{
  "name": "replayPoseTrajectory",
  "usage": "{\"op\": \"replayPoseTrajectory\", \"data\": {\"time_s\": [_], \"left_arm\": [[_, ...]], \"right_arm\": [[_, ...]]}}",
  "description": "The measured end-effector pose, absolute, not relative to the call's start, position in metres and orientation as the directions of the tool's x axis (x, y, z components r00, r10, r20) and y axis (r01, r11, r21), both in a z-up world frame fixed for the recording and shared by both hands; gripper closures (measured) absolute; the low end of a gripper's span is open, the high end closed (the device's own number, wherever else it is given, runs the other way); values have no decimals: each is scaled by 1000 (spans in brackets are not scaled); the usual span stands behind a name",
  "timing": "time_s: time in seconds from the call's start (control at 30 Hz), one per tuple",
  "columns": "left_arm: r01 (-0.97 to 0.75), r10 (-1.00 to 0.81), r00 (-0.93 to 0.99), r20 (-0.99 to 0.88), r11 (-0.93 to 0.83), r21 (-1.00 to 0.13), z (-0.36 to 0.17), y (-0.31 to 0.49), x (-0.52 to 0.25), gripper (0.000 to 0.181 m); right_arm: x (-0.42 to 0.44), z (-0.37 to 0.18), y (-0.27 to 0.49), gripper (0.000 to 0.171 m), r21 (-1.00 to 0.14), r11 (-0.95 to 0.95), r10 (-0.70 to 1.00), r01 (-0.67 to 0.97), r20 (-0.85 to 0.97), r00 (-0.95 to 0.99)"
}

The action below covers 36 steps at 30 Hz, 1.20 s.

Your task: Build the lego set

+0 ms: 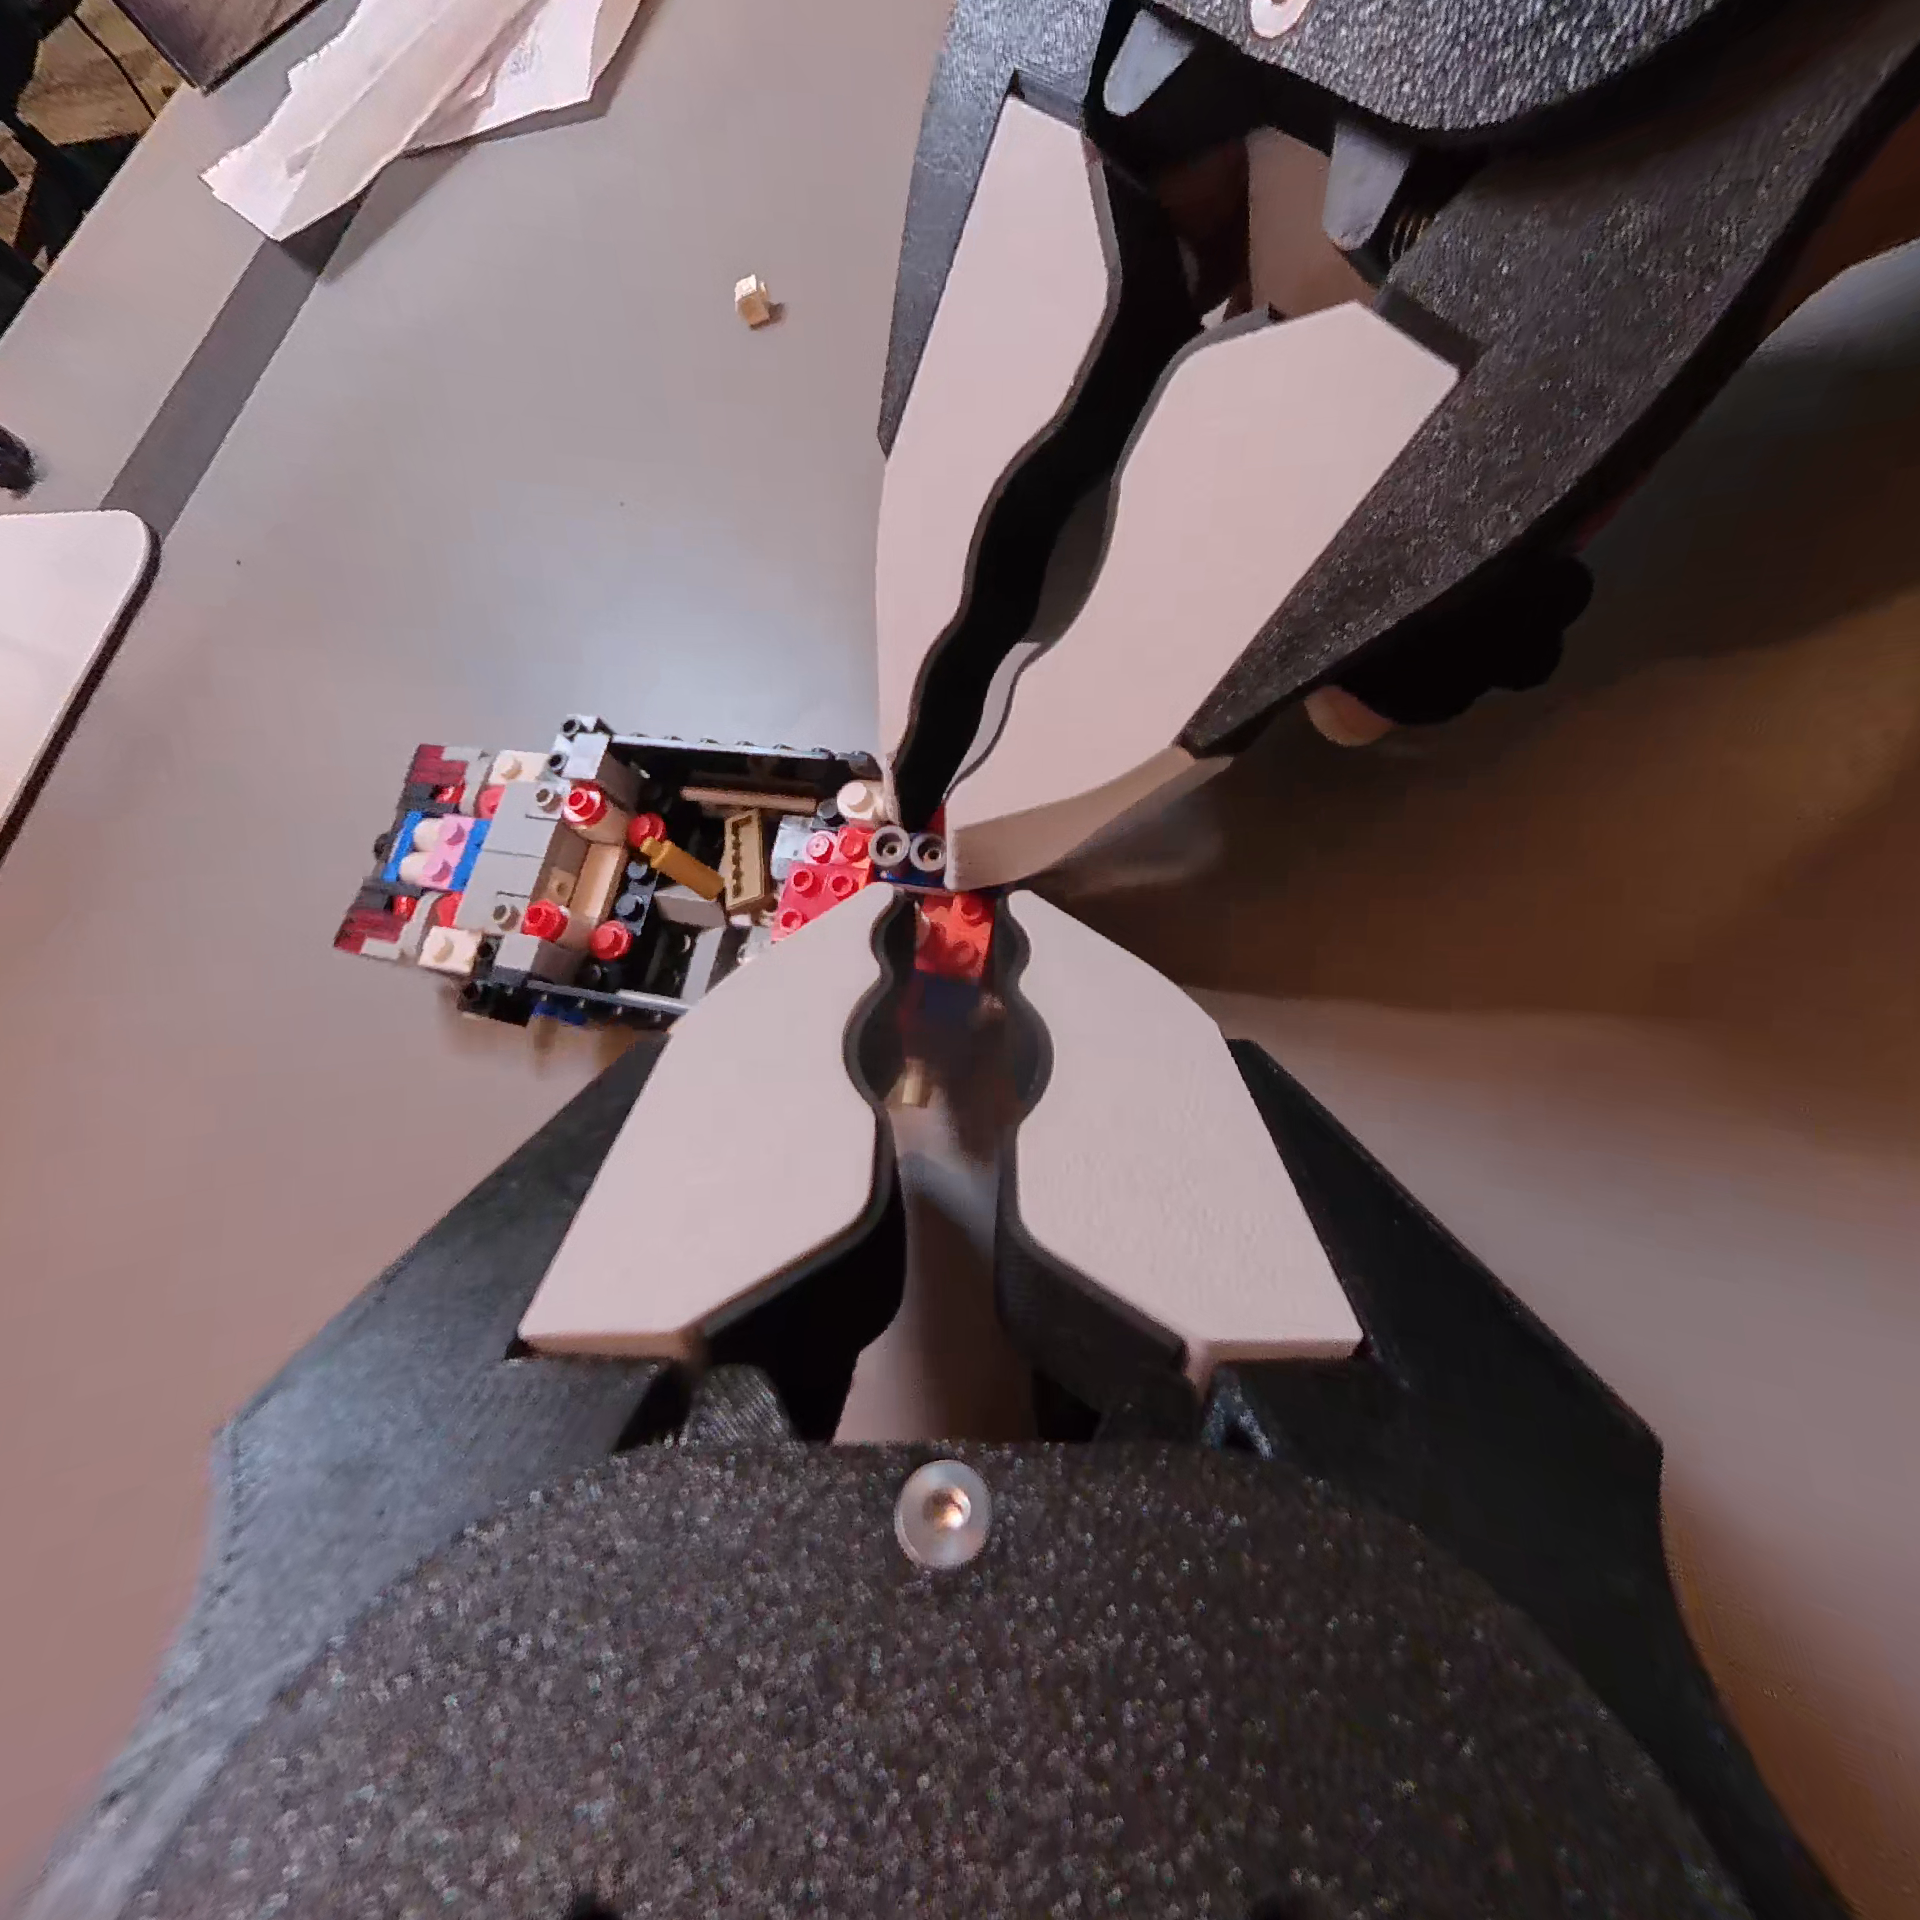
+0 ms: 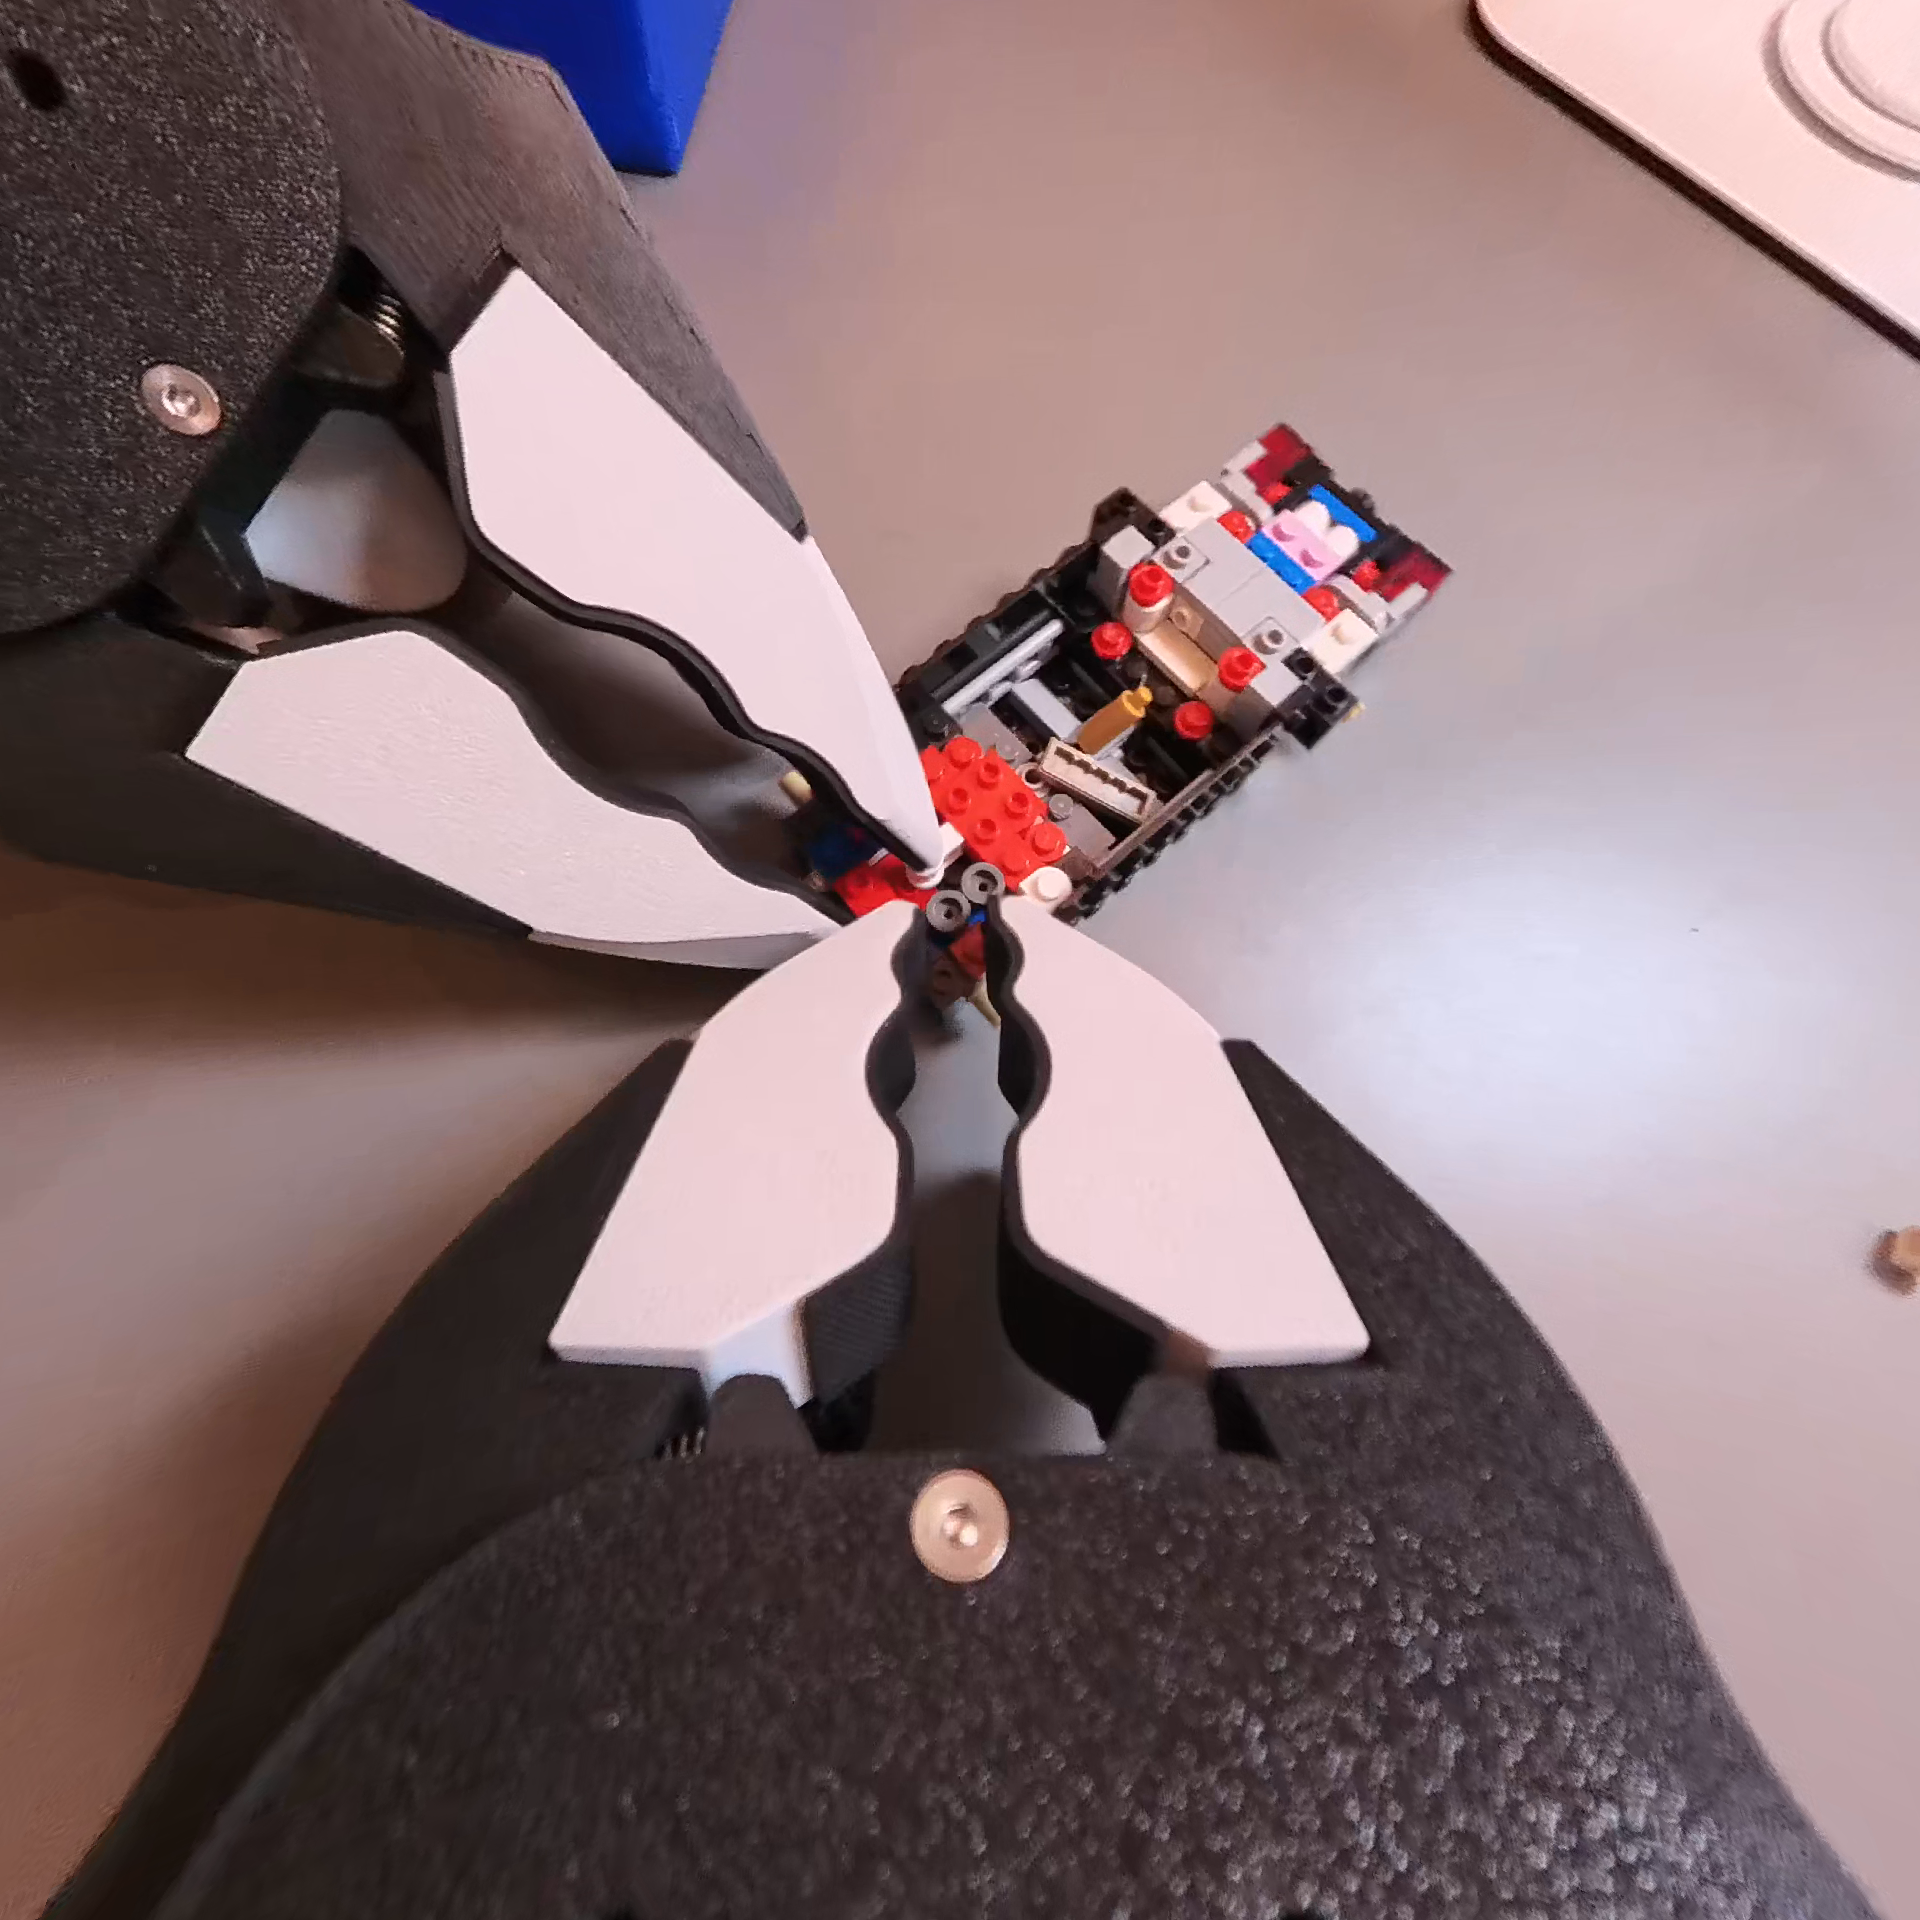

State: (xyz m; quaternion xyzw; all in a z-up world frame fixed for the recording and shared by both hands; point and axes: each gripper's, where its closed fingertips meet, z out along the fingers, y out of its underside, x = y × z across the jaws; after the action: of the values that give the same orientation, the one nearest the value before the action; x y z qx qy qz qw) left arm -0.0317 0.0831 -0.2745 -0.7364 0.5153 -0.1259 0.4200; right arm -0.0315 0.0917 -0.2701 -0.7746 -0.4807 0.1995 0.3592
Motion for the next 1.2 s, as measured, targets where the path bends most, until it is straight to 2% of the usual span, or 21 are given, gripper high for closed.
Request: {"op": "replayPoseTrajectory", "data": {"time_s": [0.33, 0.47, 0.6, 0.77, 0.9, 1.03, 1.1, 1.2], "left_arm": [[-641, -862, 456, -222, -146, -753, -274, 84, -32, 167], [-644, -860, 461, -219, -155, -749, -275, 83, -31, 167], [-641, -858, 467, -215, -161, -751, -275, 83, -31, 167], [-626, -861, 470, -194, -170, -761, -274, 83, -32, 167], [-625, -863, 466, -197, -164, -763, -273, 83, -32, 167], [-586, -878, 447, -170, -144, -798, -262, 80, -33, 155], [-483, -891, 443, -104, -139, -864, -242, 77, -30, 155], [-287, -898, 440, -3, -137, -948, -206, 75, -27, 156]], "right_arm": [[-33, -268, 93, 165, -790, -214, 882, 575, 97, 461], [-32, -262, 93, 165, -838, -251, 876, 484, 15, 482], [-30, -234, 100, 165, -904, -199, 874, 380, 11, 485], [-22, -240, 101, 165, -880, -230, 896, 416, -25, 443], [-22, -234, 98, 165, -899, -220, 906, 380, -44, 420], [-28, -214, 88, 165, -930, -277, 922, 241, -187, 339], [-31, -198, 83, 164, -921, -372, 907, 118, -334, 257], [-32, -175, 80, 164, -828, -558, 822, -51, -560, 104]]}}
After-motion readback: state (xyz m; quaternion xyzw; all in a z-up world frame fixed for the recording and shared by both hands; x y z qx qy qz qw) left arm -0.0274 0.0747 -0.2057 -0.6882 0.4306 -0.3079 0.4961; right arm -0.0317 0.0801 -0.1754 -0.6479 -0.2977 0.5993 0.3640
